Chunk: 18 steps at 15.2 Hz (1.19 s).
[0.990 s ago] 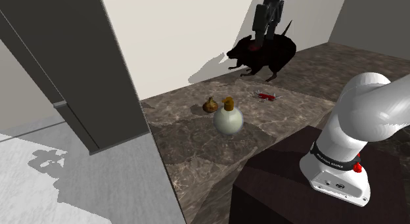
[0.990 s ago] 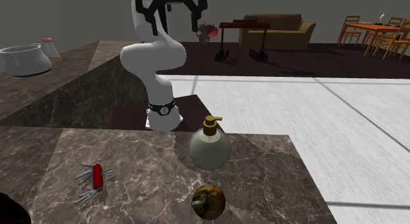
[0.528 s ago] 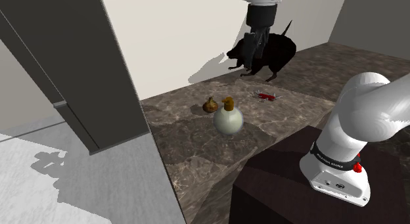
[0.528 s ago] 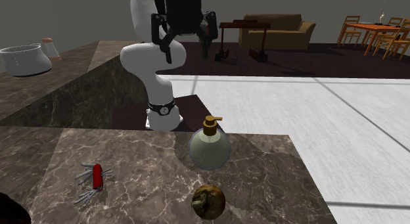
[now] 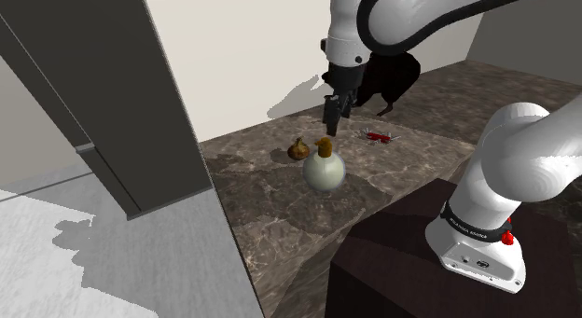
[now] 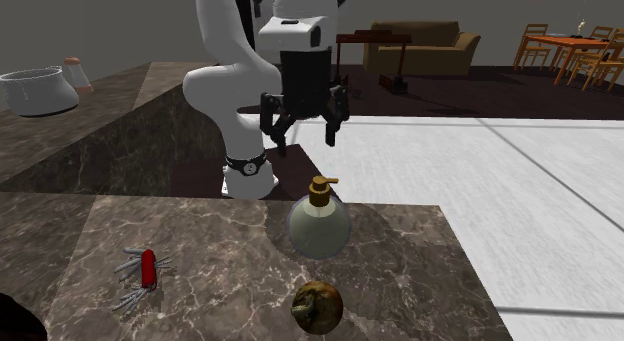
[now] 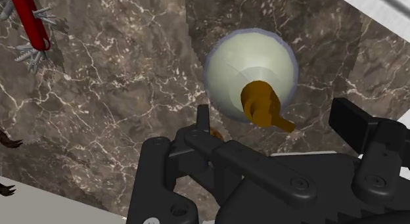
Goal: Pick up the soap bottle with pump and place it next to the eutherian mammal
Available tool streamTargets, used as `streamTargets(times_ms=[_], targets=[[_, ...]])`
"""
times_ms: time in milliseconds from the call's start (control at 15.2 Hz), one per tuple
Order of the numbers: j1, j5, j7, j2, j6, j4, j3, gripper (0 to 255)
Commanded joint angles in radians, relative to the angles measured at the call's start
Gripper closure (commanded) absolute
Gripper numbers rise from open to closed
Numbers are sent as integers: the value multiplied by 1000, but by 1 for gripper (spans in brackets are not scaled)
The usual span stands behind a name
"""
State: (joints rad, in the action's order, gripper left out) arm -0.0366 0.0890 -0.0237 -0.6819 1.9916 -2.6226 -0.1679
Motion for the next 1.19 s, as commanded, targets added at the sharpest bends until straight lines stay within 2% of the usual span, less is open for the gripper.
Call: streamTargets(times_ms=[0,66,594,1122], targets=[[-6,1,-6,47,90,-35,-21,0],[-7,0,-9,74,132,-48,-32,0],[-4,1,-14,147,272,-114,-47,0],[-4,1,-14,147,272,-114,-47,0]])
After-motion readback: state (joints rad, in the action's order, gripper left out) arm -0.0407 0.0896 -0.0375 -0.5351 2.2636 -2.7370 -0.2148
